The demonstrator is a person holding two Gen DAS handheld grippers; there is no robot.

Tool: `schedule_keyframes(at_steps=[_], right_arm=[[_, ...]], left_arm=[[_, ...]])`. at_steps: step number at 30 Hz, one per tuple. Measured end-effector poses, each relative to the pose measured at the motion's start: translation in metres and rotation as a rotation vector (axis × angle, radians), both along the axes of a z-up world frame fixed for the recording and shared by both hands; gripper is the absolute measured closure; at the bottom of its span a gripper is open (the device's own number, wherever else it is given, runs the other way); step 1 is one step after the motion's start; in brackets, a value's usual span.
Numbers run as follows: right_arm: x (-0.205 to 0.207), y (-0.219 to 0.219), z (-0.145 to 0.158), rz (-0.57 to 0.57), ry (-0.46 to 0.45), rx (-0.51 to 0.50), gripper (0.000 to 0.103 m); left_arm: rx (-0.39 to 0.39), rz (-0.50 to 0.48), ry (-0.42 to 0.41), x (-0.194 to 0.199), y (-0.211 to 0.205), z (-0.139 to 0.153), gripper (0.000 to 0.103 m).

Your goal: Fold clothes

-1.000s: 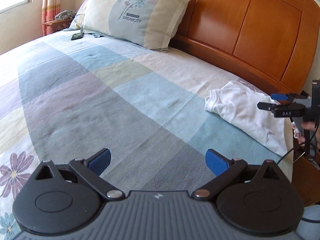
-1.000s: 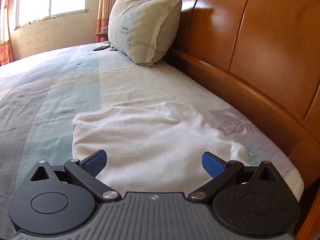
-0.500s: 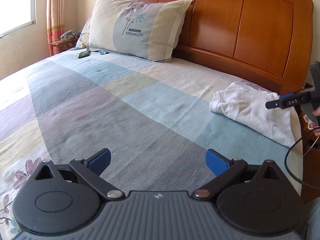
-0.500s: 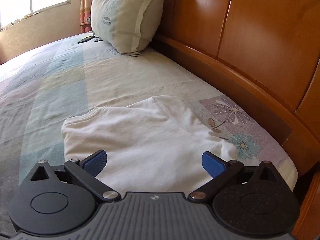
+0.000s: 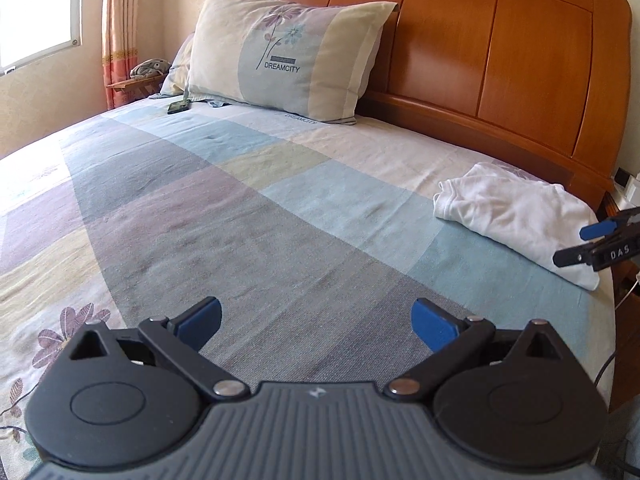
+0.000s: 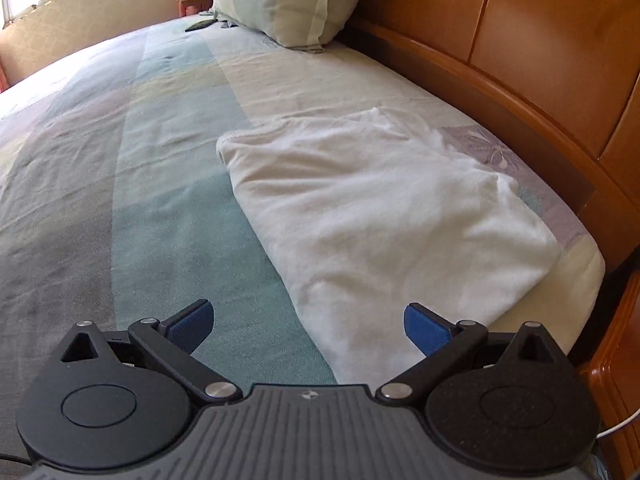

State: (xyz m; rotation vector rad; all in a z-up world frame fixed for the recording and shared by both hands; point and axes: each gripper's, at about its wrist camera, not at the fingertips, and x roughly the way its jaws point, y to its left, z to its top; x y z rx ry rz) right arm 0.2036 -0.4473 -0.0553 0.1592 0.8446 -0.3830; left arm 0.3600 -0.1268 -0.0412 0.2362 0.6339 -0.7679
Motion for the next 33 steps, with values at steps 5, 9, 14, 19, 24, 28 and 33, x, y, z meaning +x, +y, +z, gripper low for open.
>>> schedule_keyframes(at_steps=[5, 9, 14, 19, 24, 28, 33], right_arm=[[0.037, -0.015, -0.009, -0.032, -0.047, 0.099, 0.000], [0.038, -0.018, -0.023, -0.098, -0.003, 0.166, 0.000], [0.012, 0.000, -0.004, -0.115, 0.023, 0.163, 0.000], [-0.016, 0.019, 0.006, -0.182, 0.088, 0.187, 0.000], [-0.038, 0.044, 0.010, -0.233, 0.110, 0.201, 0.000], [-0.046, 0.065, 0.011, -0.232, 0.126, 0.190, 0.000], [-0.049, 0.078, 0.011, -0.221, 0.145, 0.199, 0.000]], left_arm=[[-0.050, 0.026, 0.008, -0.007, 0.006, -0.001, 0.002], [-0.052, 0.039, 0.005, -0.007, 0.012, 0.001, 0.002], [-0.009, -0.010, 0.048, -0.006, 0.010, -0.002, 0.002], [0.010, -0.070, 0.097, -0.014, -0.004, -0.009, 0.002], [0.030, -0.141, 0.153, -0.024, -0.020, -0.016, 0.002], [0.043, -0.199, 0.178, -0.034, -0.030, -0.017, 0.002], [0.037, -0.225, 0.217, -0.039, -0.039, -0.018, 0.002]])
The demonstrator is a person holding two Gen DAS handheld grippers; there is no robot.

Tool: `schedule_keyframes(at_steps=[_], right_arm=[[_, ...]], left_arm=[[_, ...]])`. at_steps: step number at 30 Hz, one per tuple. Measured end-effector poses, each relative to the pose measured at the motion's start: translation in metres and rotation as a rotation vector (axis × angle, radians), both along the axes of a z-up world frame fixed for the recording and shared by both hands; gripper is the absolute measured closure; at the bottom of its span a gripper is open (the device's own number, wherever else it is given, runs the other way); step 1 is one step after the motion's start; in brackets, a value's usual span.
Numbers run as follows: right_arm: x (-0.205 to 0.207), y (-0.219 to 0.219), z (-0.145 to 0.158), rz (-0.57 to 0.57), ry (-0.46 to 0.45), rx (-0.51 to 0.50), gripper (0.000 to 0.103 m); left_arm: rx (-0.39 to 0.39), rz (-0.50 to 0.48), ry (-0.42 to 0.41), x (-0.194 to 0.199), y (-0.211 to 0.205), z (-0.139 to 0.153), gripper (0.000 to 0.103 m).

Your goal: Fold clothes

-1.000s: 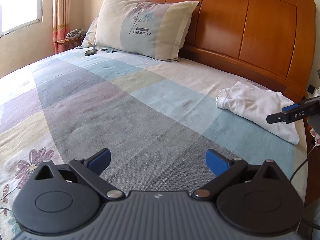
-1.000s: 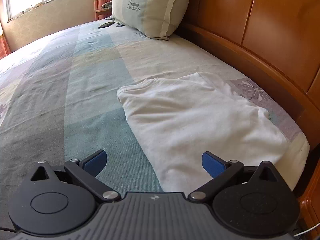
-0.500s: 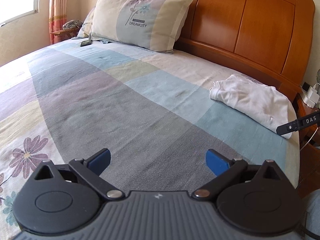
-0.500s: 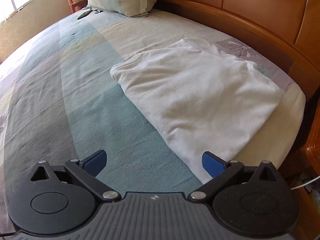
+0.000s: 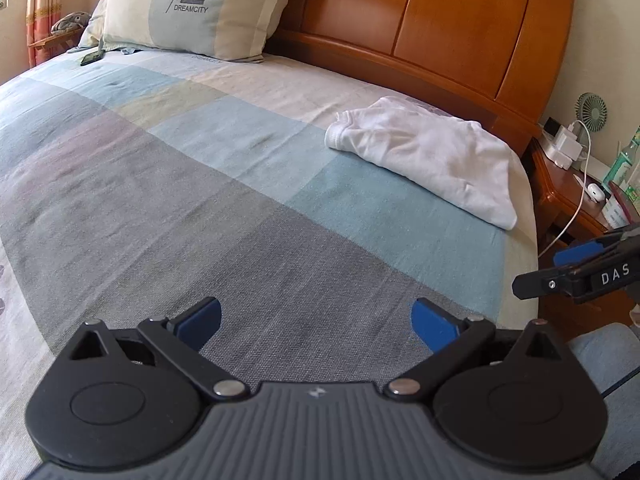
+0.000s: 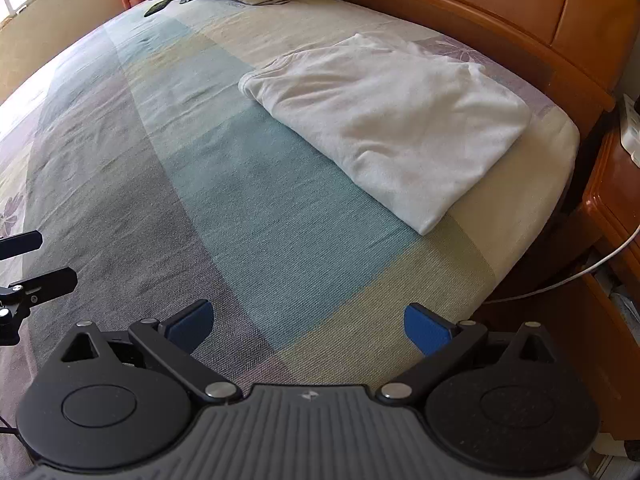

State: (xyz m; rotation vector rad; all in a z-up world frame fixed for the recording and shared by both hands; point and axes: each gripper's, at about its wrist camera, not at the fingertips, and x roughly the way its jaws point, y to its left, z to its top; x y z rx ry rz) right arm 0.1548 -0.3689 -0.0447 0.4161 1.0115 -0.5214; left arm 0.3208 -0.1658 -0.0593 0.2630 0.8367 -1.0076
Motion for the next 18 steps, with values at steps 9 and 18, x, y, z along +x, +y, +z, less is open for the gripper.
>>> schedule_keyframes(at_steps=[9, 18], right_arm=[[-0.005, 0.012, 0.007, -0.013, -0.020, -0.013, 0.000], [-0.014, 0.025, 0.015, -0.022, -0.034, -0.023, 0.000]], left_arm=[[-0.029, -0.016, 0.007, -0.009, -0.008, 0.010, 0.002], [-0.066, -0.037, 0.006, -0.018, -0.014, 0.024, 0.001]])
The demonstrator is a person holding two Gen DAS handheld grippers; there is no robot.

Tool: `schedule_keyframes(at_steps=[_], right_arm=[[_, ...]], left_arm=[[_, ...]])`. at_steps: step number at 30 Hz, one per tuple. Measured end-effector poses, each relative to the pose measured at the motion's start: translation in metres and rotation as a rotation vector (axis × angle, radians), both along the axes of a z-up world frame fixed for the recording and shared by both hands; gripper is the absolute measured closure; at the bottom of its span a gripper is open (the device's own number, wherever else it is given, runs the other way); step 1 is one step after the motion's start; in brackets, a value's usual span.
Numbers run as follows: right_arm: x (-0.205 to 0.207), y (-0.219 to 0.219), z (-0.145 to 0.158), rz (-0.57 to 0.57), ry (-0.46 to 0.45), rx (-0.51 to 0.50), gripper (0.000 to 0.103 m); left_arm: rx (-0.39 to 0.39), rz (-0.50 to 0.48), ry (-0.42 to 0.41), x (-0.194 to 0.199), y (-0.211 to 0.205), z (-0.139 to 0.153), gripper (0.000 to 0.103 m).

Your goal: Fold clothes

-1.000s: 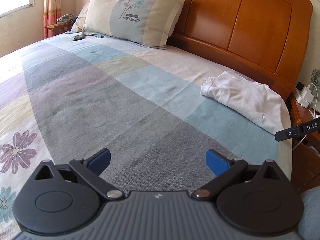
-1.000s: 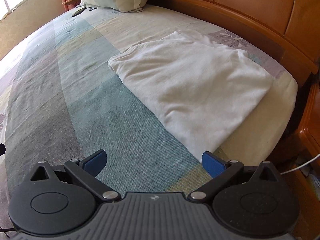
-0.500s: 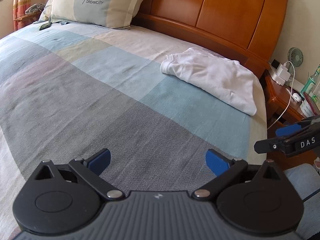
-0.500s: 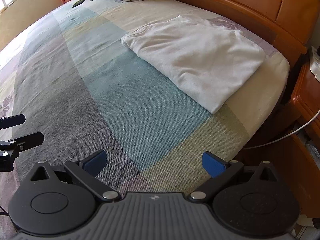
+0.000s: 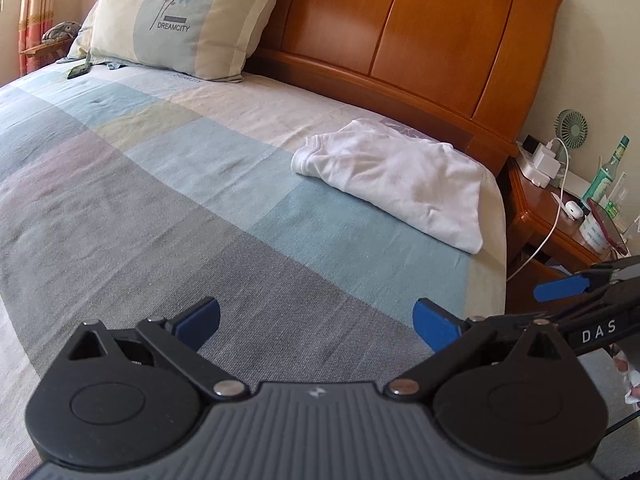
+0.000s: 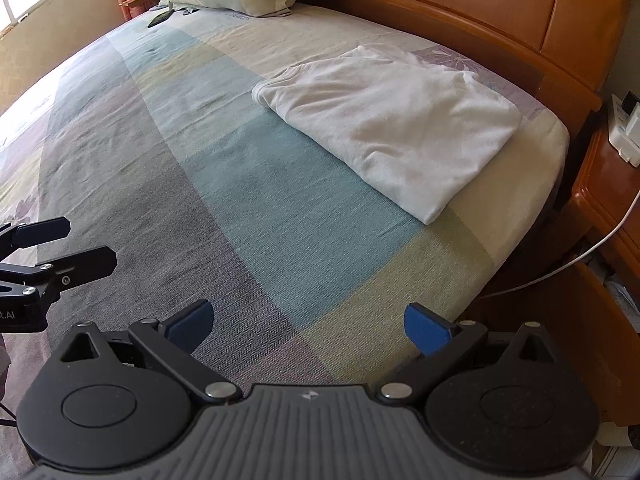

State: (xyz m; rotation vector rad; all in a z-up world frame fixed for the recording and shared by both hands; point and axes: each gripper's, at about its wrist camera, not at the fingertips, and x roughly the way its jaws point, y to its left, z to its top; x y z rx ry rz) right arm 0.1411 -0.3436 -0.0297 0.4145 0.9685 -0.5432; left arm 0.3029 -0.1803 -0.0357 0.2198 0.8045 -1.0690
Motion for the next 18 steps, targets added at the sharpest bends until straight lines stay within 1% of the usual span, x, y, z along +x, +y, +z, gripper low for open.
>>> schedule_keyframes(at_steps=[4, 9, 11, 18], right_arm=[[-0.005, 0.005, 0.006, -0.016, -0.015, -0.006, 0.000], [-0.010, 0.010, 0.012, -0.037, -0.022, -0.025, 0.000], [-0.011, 0.012, 0.014, -0.039, -0.027, -0.029, 0.000], [-0.017, 0.015, 0.019, -0.049, -0.046, -0.046, 0.000]], left_arm=[[0.002, -0.037, 0.013, -0.007, -0.006, 0.006, 0.001], [0.024, -0.061, -0.002, -0.015, -0.014, 0.011, 0.001], [0.022, -0.071, 0.002, -0.016, -0.014, 0.013, 0.001], [0.020, -0.075, 0.002, -0.013, -0.013, 0.016, 0.001]])
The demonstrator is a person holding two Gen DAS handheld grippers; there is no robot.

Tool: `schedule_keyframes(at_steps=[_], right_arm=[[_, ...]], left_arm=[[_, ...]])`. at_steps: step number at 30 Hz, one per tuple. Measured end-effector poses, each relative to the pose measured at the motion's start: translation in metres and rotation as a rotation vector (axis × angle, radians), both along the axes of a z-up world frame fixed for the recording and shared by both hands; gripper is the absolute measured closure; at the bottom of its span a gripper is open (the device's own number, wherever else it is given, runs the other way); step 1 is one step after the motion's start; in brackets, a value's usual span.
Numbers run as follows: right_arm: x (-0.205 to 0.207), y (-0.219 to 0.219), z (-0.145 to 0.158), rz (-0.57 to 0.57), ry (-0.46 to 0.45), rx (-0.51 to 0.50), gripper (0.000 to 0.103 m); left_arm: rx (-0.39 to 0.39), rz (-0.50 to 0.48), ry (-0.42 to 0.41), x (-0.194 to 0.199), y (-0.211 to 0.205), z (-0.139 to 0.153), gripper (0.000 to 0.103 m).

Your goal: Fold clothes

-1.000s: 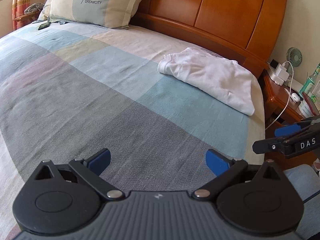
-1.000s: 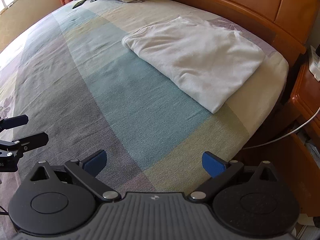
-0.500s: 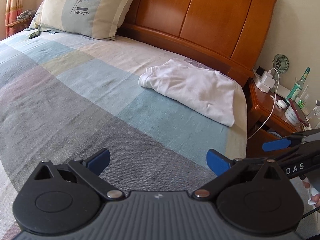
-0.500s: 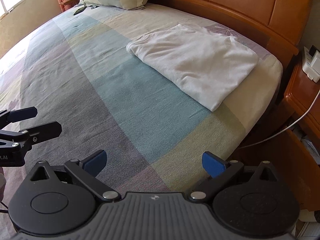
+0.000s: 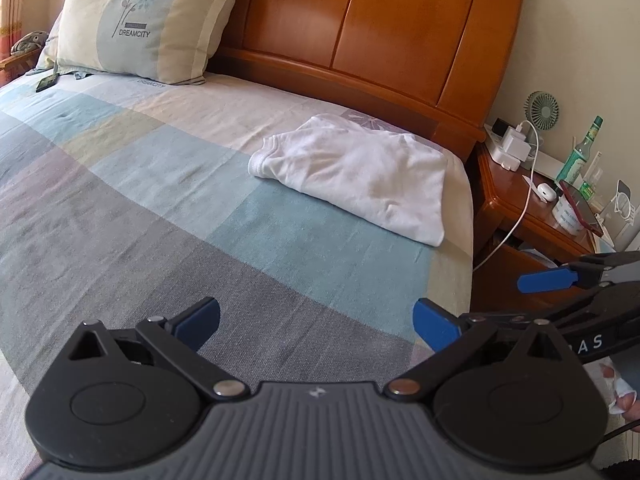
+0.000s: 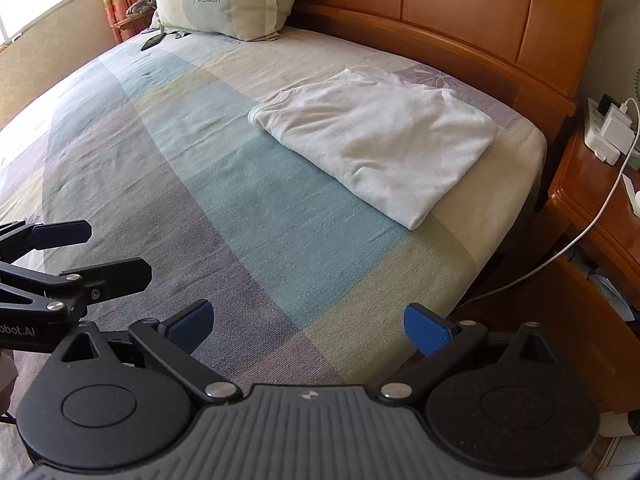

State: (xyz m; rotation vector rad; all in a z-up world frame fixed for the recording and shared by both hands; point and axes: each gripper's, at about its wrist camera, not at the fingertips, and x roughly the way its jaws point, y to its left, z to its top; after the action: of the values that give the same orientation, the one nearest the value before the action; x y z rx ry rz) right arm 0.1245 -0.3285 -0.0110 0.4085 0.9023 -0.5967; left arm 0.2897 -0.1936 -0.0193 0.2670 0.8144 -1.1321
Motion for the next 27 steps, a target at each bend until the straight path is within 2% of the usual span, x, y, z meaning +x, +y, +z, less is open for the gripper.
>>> schedule_keyframes(at_steps=[27], right_arm=[[0.0039, 0.0057, -0.0036, 0.004, 0.004, 0.009, 0.000]], left_arm=[[0.026, 0.016, 0.003, 0.0048, 0.0064, -0.0075, 0.001]])
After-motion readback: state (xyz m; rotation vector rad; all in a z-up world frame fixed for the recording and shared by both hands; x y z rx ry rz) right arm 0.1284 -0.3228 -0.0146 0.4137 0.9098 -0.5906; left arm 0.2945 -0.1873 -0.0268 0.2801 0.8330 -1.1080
